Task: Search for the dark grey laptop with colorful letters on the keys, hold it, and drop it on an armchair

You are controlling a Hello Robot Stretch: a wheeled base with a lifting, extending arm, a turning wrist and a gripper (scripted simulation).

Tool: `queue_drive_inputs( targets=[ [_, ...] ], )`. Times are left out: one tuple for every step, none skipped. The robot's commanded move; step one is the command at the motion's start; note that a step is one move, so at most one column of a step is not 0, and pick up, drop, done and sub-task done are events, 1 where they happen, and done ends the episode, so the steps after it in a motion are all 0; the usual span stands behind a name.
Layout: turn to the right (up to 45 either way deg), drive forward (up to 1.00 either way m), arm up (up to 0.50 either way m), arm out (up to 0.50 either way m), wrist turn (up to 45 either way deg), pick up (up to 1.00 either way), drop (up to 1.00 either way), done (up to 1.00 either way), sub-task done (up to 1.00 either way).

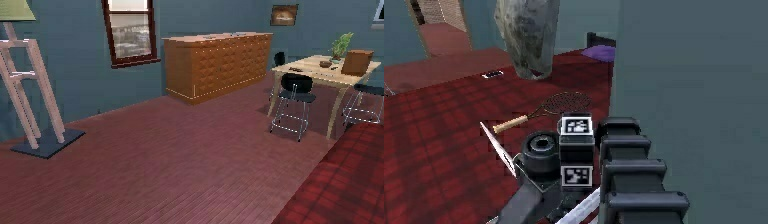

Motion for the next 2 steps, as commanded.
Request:
queue_drive_inputs(
  targets=[
    [0.0,0.0,0.0,0.0,45.0,0.0,0.0,0.0,0.0],
    [0.0,0.0,0.0,0.0,45.0,0.0,0.0,0.0,0.0]
  ],
)
